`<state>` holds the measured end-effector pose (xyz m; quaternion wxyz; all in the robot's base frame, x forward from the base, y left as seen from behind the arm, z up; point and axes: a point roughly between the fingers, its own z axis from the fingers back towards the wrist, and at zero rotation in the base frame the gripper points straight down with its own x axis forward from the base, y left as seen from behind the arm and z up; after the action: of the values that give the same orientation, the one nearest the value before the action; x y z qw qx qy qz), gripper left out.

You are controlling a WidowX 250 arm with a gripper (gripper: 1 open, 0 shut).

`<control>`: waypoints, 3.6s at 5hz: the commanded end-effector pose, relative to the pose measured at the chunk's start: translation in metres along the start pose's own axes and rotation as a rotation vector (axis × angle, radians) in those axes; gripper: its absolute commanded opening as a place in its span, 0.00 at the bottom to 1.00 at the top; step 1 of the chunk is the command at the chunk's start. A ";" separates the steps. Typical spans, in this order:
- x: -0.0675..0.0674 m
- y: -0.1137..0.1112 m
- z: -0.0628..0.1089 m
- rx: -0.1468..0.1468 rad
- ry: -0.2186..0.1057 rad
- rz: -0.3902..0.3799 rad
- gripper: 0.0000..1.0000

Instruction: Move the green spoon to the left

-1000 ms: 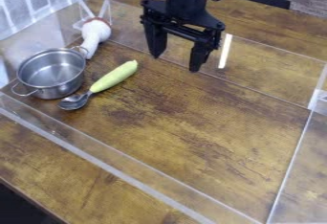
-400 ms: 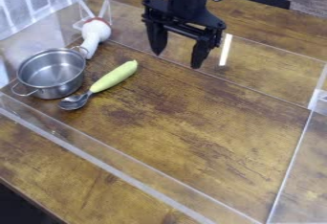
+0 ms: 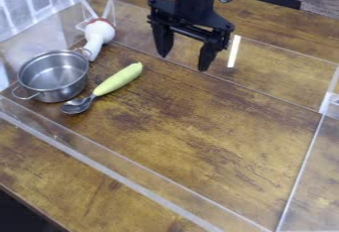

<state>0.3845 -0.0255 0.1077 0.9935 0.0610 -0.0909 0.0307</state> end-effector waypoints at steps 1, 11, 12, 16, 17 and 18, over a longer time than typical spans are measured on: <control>0.014 0.013 0.020 0.003 -0.077 0.037 1.00; -0.010 0.076 -0.053 0.018 0.065 -0.112 1.00; -0.010 0.082 -0.061 0.007 0.069 -0.125 1.00; -0.006 0.102 -0.087 -0.036 0.073 -0.140 1.00; -0.006 0.106 -0.093 -0.043 0.075 -0.142 1.00; -0.006 0.111 -0.099 -0.050 0.079 -0.143 1.00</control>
<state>0.3841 0.0773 0.0331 0.9981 0.0359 -0.0367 -0.0331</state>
